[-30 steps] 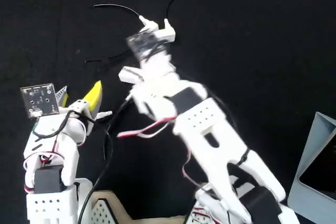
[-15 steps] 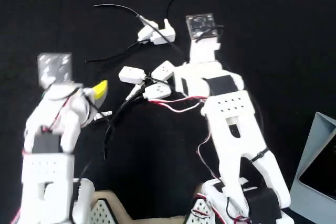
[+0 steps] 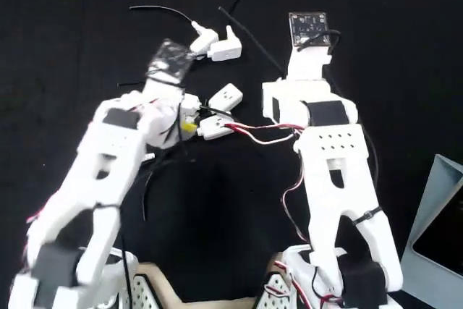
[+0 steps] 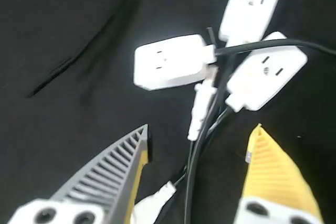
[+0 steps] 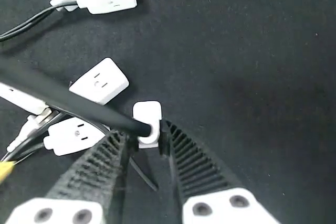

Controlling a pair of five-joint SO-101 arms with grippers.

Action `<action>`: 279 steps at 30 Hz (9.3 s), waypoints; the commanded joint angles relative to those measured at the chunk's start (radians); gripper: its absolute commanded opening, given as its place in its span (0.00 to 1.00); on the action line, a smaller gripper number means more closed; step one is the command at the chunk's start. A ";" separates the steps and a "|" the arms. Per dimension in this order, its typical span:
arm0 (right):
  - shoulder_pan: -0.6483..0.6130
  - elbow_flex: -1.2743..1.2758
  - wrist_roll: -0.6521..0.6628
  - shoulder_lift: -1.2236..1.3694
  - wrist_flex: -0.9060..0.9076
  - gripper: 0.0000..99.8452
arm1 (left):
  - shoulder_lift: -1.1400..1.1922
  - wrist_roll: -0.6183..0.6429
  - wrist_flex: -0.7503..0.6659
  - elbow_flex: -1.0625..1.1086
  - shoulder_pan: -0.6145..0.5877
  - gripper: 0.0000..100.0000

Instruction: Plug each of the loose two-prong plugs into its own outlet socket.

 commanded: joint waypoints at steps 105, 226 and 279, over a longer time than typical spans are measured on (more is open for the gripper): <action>0.009 -0.018 0.012 -0.022 -0.055 0.01 | 0.985 -0.928 0.821 -1.302 -0.137 0.29; 0.068 -0.033 0.054 -0.031 -0.011 0.01 | 0.690 0.029 0.710 -0.766 0.177 0.26; -0.559 0.410 0.203 -0.130 -0.249 0.01 | -0.517 0.029 0.035 0.567 -0.630 0.12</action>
